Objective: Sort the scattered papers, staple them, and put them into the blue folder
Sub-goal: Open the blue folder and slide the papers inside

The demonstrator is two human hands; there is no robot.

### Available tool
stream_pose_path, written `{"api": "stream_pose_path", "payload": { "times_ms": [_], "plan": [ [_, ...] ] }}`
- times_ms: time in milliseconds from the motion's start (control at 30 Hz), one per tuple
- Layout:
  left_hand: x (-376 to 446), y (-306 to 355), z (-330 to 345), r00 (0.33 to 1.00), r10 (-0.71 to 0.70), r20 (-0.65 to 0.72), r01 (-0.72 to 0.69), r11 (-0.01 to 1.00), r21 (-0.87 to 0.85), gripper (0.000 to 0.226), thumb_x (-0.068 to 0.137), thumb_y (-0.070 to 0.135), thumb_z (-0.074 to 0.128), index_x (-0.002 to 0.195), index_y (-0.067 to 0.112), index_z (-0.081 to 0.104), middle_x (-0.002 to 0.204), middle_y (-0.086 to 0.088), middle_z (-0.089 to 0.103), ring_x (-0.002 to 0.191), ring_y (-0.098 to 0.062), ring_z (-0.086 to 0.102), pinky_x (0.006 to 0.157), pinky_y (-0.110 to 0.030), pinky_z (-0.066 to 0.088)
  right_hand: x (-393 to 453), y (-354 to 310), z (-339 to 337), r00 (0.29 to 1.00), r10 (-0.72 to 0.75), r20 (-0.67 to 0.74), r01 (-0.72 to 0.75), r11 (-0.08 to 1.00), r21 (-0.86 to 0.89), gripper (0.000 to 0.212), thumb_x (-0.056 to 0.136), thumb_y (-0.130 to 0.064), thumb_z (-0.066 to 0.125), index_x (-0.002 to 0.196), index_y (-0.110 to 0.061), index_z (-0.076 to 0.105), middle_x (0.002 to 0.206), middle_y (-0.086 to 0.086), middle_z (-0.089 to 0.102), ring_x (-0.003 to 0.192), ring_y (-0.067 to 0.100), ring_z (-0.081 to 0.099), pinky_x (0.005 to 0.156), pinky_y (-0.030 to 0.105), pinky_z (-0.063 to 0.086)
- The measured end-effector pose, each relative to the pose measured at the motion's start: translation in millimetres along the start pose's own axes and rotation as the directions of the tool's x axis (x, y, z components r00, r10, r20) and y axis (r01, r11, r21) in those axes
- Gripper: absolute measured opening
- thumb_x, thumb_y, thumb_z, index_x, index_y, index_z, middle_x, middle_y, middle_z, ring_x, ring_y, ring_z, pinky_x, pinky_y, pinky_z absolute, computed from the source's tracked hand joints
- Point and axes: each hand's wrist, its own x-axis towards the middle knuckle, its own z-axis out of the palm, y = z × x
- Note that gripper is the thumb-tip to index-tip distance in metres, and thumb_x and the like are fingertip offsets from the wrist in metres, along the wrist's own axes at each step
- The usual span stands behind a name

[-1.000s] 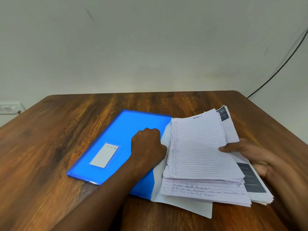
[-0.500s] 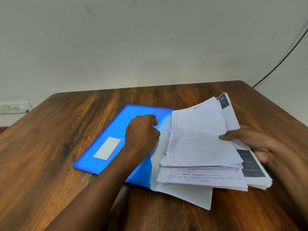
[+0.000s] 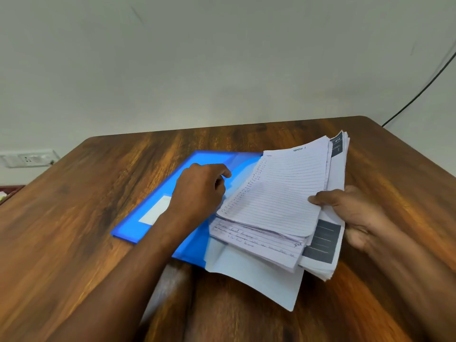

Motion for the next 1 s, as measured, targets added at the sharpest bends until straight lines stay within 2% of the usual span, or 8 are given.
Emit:
{"api": "stream_pose_path", "payload": {
  "times_ms": [167,333,467,567,667,767,900,1000],
  "plan": [
    [2.4,-4.2,-5.2,0.996,0.062,0.065,-0.059,0.997,-0.044,0.026,0.091,0.0,0.067,0.104,0.015,0.083,0.091,0.002,0.081,0.078,-0.017,0.072,0.074,-0.043,0.06,-11.0,12.4,15.8,0.998,-0.041,-0.054,0.041,0.999,0.015,0.034,0.088,0.015,0.065,0.118,0.0,0.067,0.112,0.015,0.076,0.101,0.036,0.074,0.094,0.051,0.058],
    [5.9,-8.5,-0.9,0.992,0.103,0.08,-0.099,0.994,-0.046,0.028,0.09,-0.006,0.063,0.103,0.008,0.083,0.09,-0.002,0.08,0.074,-0.02,0.071,0.072,-0.044,0.06,-20.4,25.7,27.5,1.0,0.024,-0.02,-0.024,0.999,0.034,0.034,0.087,0.015,0.065,0.117,-0.001,0.068,0.108,0.014,0.078,0.098,0.036,0.075,0.088,0.048,0.06],
    [5.8,-3.2,3.8,0.989,0.09,0.114,-0.092,0.996,0.012,0.03,0.093,-0.002,0.061,0.112,0.009,0.081,0.099,-0.005,0.081,0.088,-0.024,0.072,0.077,-0.036,0.056,-20.4,33.1,30.8,0.997,0.073,-0.02,-0.071,0.994,0.078,0.037,0.086,0.016,0.064,0.117,-0.003,0.07,0.107,0.013,0.079,0.099,0.037,0.074,0.093,0.054,0.059],
    [7.6,-1.5,8.7,0.984,0.055,0.167,-0.07,0.994,0.085,0.035,0.097,0.003,0.058,0.122,0.015,0.078,0.114,-0.004,0.078,0.105,-0.025,0.07,0.086,-0.04,0.057,-21.9,35.9,31.4,0.993,0.113,-0.02,-0.11,0.99,0.093,0.036,0.086,0.014,0.064,0.116,-0.006,0.069,0.104,0.014,0.079,0.1,0.04,0.073,0.093,0.059,0.058],
    [10.9,2.2,12.2,0.971,0.031,0.238,-0.071,0.985,0.159,0.04,0.1,0.007,0.058,0.135,0.019,0.071,0.122,-0.004,0.07,0.112,-0.027,0.066,0.09,-0.039,0.056,-24.4,37.2,29.2,0.993,0.119,-0.018,-0.117,0.988,0.101,0.036,0.086,0.013,0.065,0.116,-0.006,0.069,0.105,0.013,0.079,0.102,0.04,0.073,0.096,0.06,0.057],
    [14.6,9.8,15.4,0.956,0.015,0.292,-0.088,0.967,0.239,0.045,0.102,0.008,0.056,0.145,0.019,0.063,0.125,-0.006,0.062,0.111,-0.028,0.063,0.084,-0.037,0.052,-27.1,38.3,27.1,0.992,0.125,-0.008,-0.124,0.987,0.103,0.036,0.086,0.014,0.064,0.118,-0.004,0.069,0.107,0.014,0.079,0.102,0.04,0.073,0.096,0.058,0.057],
    [17.2,17.5,16.0,0.946,0.011,0.325,-0.111,0.95,0.292,0.042,0.103,0.011,0.056,0.144,0.016,0.062,0.125,-0.006,0.059,0.109,-0.028,0.063,0.083,-0.038,0.054,-28.1,37.4,25.5,0.99,0.141,0.007,-0.141,0.985,0.102,0.035,0.088,0.015,0.062,0.116,-0.004,0.069,0.108,0.016,0.078,0.103,0.04,0.073,0.096,0.057,0.057],
    [15.6,21.3,16.7,0.941,0.034,0.338,-0.146,0.939,0.311,0.041,0.102,0.009,0.056,0.141,0.016,0.063,0.122,-0.005,0.057,0.103,-0.027,0.062,0.072,-0.037,0.049,-24.0,35.3,24.4,0.985,0.172,0.034,-0.174,0.98,0.099,0.038,0.087,0.016,0.062,0.119,-0.002,0.069,0.107,0.017,0.078,0.103,0.041,0.073,0.096,0.059,0.056]
  ]
}}
